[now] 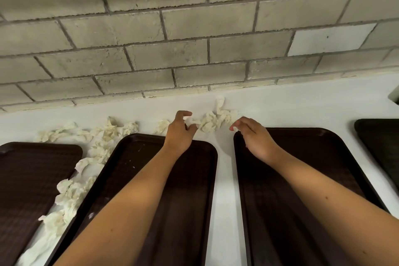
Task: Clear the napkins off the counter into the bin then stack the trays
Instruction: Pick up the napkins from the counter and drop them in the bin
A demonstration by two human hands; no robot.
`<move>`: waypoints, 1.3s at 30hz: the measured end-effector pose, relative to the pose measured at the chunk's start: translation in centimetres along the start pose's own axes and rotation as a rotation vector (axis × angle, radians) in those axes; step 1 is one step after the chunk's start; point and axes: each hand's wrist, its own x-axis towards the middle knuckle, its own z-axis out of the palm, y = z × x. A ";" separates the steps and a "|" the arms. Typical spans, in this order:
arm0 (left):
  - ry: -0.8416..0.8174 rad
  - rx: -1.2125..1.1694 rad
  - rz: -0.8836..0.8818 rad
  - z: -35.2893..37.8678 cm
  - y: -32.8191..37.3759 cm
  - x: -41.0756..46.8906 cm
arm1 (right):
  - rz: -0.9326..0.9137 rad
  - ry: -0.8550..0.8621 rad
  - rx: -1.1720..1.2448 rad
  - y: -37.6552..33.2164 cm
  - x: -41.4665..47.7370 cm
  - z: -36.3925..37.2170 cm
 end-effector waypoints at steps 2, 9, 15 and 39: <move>-0.029 -0.062 -0.020 -0.2 0.3 -0.7 | 0.000 0.013 0.000 -0.2 -0.5 0.1; -0.048 -0.088 -0.063 -0.8 3.5 -4.8 | -0.014 0.052 -0.126 -2.6 -4.0 -1.1; -0.063 -0.140 0.022 -0.9 4.7 -8.9 | 0.016 0.134 -0.079 -3.6 -8.3 -1.3; -0.222 -0.151 0.159 9.8 6.9 -33.2 | -0.106 0.256 -0.058 4.6 -36.1 -6.7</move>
